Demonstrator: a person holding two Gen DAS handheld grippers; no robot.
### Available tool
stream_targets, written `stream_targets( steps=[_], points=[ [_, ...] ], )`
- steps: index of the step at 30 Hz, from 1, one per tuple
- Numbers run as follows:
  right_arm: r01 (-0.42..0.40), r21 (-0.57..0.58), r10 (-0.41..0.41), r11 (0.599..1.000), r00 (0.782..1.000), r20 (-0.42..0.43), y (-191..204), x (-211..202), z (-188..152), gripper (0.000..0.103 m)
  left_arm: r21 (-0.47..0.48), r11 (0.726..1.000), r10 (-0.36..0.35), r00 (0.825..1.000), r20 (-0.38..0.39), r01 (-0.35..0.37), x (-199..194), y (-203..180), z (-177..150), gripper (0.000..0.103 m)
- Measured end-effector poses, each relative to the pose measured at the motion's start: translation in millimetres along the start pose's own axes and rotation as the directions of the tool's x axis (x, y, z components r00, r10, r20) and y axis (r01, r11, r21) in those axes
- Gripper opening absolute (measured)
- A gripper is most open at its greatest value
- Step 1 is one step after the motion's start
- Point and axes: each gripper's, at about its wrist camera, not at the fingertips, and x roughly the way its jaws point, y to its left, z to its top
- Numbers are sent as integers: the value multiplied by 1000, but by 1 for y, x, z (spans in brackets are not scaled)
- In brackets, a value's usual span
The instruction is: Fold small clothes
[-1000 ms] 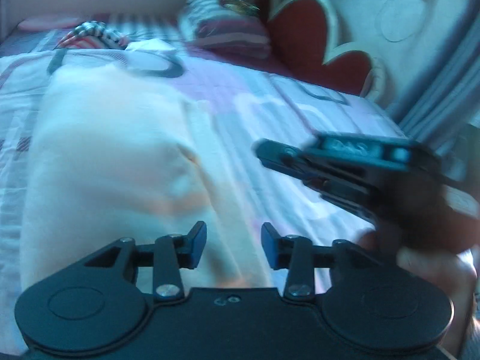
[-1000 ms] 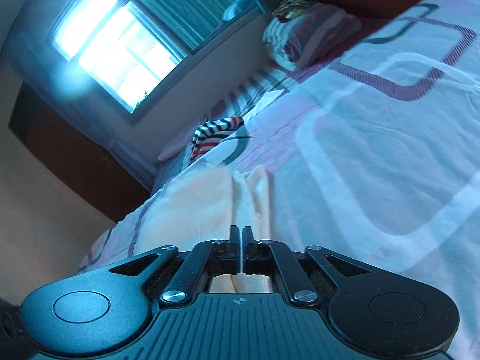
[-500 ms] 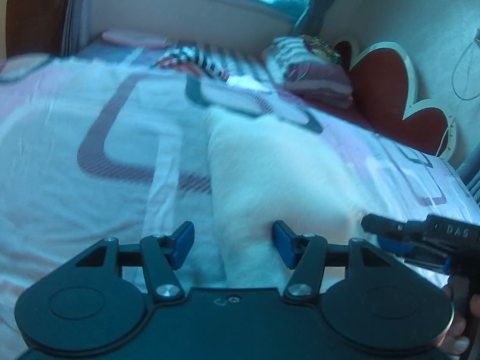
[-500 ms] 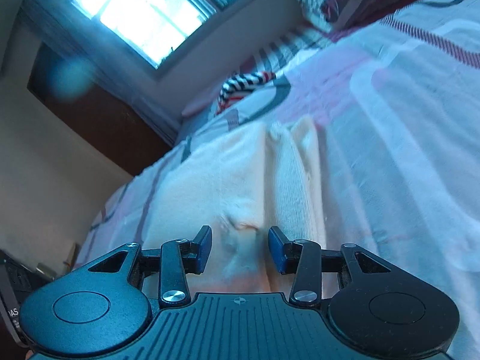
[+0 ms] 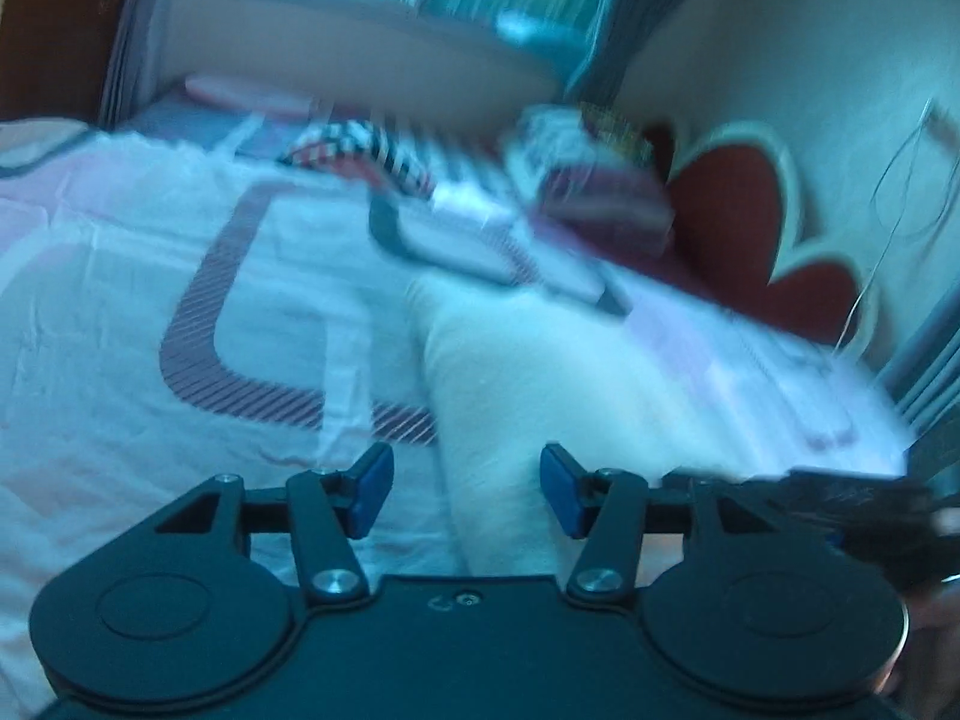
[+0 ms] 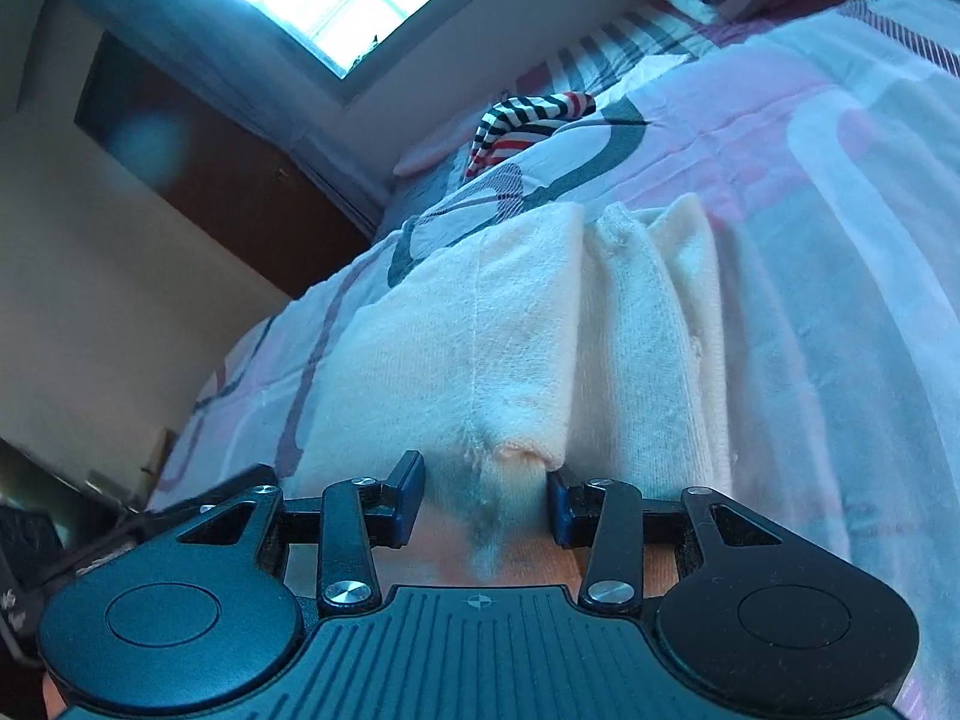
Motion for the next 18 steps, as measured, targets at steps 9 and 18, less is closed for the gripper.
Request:
stream_targets(
  steps=[9,18],
  points=[
    [177,-194,-159,965,982,104,39,-35,-11,11,52,996,-66,998,-19,66,9,-21,11,52],
    [151,-66,-149,986,988,43,2,-37,-16,12,37,998,-42,997,-69,44,27,-26,4,55]
  ],
)
